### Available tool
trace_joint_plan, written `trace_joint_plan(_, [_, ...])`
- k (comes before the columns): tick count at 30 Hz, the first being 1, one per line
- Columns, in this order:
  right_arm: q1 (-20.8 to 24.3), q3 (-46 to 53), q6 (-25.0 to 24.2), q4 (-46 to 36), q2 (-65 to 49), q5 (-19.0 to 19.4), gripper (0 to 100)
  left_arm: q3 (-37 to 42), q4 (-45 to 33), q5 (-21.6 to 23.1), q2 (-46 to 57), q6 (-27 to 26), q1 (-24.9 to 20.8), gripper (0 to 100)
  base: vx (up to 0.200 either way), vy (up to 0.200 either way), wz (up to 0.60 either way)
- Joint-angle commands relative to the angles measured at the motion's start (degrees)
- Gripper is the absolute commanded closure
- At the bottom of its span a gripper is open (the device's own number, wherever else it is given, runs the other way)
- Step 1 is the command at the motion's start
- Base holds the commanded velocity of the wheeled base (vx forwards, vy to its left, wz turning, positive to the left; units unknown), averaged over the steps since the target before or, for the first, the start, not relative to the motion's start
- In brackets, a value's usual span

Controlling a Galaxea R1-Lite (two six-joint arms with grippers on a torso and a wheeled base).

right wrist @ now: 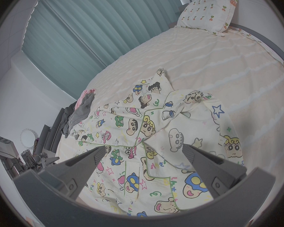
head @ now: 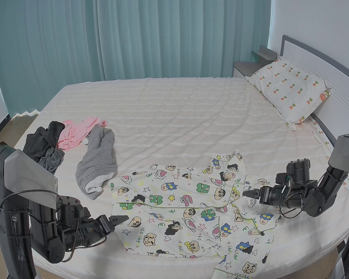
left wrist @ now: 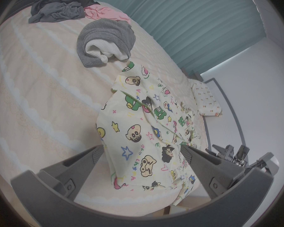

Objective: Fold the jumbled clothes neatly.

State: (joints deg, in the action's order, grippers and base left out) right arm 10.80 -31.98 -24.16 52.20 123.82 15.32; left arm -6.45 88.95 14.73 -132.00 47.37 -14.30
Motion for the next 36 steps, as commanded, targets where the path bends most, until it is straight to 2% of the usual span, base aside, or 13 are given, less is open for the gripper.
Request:
trace_joint_plan(1, [1.0,0.2,-0.1,0.0,0.0,0.1,0,-0.1,1.0,0.0,0.9,0.4,-1.0,0,0.0,-0.2,0.0])
trace_joint_plan(15, [1.3,0.4,-0.2,0.7,-0.2,0.1,0,-0.2,1.0,-0.1,0.9,0.1,-1.4,0,0.0,-0.2,0.0])
trace_joint_plan(20, [1.9,1.7,-0.3,4.6,0.5,0.1,0,-1.2,1.0,-2.6,1.0,0.6,-1.4,0,0.0,0.0,0.0])
trace_joint_plan(24, [2.6,2.1,-1.6,5.6,0.3,0.1,0,-1.3,1.0,-2.4,1.0,0.9,-1.4,0,0.0,0.0,0.0])
trace_joint_plan(28, [4.1,2.2,-4.4,7.7,-0.2,0.0,0,-1.2,1.0,-2.4,1.0,0.8,-1.4,0,0.2,0.0,0.0])
trace_joint_plan(36, [4.6,0.0,-4.8,8.6,0.4,-0.1,0,-1.2,1.0,-2.7,1.0,0.7,-1.4,0,0.2,0.0,0.0])
